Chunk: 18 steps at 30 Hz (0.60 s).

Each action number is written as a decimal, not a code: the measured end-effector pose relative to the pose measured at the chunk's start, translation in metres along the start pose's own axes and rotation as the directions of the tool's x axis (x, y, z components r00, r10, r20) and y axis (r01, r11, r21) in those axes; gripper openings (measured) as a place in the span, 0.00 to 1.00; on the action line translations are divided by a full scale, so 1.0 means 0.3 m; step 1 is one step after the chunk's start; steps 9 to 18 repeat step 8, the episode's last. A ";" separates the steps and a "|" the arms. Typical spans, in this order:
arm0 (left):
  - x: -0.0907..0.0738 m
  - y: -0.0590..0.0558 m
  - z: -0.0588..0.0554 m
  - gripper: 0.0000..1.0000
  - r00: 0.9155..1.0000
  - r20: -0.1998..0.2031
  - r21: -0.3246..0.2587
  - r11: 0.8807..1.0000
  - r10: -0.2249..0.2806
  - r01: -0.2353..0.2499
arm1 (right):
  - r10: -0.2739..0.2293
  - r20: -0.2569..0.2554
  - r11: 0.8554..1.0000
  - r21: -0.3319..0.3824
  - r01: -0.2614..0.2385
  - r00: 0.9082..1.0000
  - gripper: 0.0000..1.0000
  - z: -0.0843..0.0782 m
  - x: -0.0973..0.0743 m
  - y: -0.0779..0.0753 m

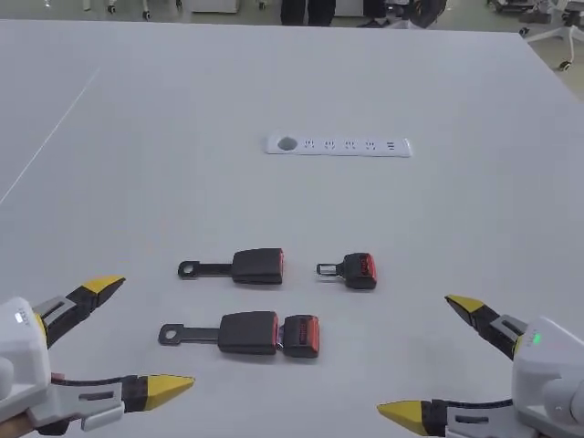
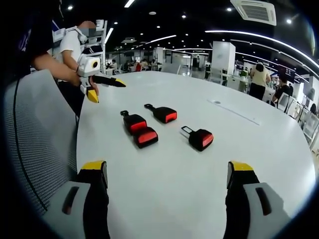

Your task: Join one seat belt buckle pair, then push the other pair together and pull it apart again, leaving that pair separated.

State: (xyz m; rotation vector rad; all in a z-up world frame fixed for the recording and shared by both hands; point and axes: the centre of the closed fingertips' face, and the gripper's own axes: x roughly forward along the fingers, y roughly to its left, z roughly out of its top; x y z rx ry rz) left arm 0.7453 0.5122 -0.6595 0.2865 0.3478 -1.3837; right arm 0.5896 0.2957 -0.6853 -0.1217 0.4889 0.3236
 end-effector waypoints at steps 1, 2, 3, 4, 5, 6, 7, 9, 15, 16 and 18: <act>0.000 0.000 -0.001 1.00 1.000 -0.001 0.000 1.000 0.000 0.000 | 0.000 0.000 1.000 0.000 0.000 1.000 1.00 0.000 0.000 0.000; -0.001 -0.001 -0.003 1.00 1.000 -0.002 0.000 1.000 0.000 0.000 | 0.000 -0.001 1.000 0.000 0.000 1.000 1.00 0.000 0.000 -0.001; -0.001 -0.001 -0.003 1.00 1.000 -0.002 0.001 1.000 0.000 0.000 | 0.001 -0.002 1.000 0.000 -0.001 1.000 1.00 0.000 0.001 -0.001; -0.001 -0.001 -0.004 1.00 1.000 -0.003 0.000 1.000 0.000 0.000 | 0.001 -0.002 1.000 0.000 -0.001 1.000 1.00 0.001 0.001 -0.001; -0.001 -0.003 -0.003 1.00 1.000 -0.002 -0.001 1.000 -0.002 0.002 | 0.002 -0.002 1.000 0.000 -0.002 1.000 1.00 0.001 0.002 -0.001; -0.001 -0.004 -0.003 1.00 1.000 -0.002 0.001 1.000 -0.002 0.002 | 0.002 -0.002 1.000 0.000 -0.002 1.000 1.00 0.001 0.002 -0.001; 0.000 -0.004 -0.003 1.00 1.000 -0.002 0.002 1.000 -0.003 0.003 | 0.002 -0.002 1.000 0.000 -0.002 1.000 1.00 0.002 0.003 -0.001; 0.000 -0.004 -0.003 1.00 1.000 -0.001 0.001 1.000 -0.003 0.003 | 0.002 -0.002 1.000 0.000 -0.002 1.000 1.00 0.002 0.003 -0.001; 0.000 -0.004 -0.003 1.00 1.000 -0.001 0.001 1.000 -0.003 0.003 | 0.002 -0.002 1.000 0.000 -0.002 1.000 1.00 0.002 0.003 -0.001; 0.000 -0.004 -0.003 1.00 1.000 -0.001 0.001 1.000 -0.003 0.003 | 0.002 -0.002 1.000 0.000 -0.002 1.000 1.00 0.002 0.003 -0.001; 0.000 -0.004 -0.003 1.00 1.000 -0.001 0.001 1.000 -0.003 0.003 | 0.002 -0.002 1.000 0.000 -0.002 1.000 1.00 0.002 0.003 -0.001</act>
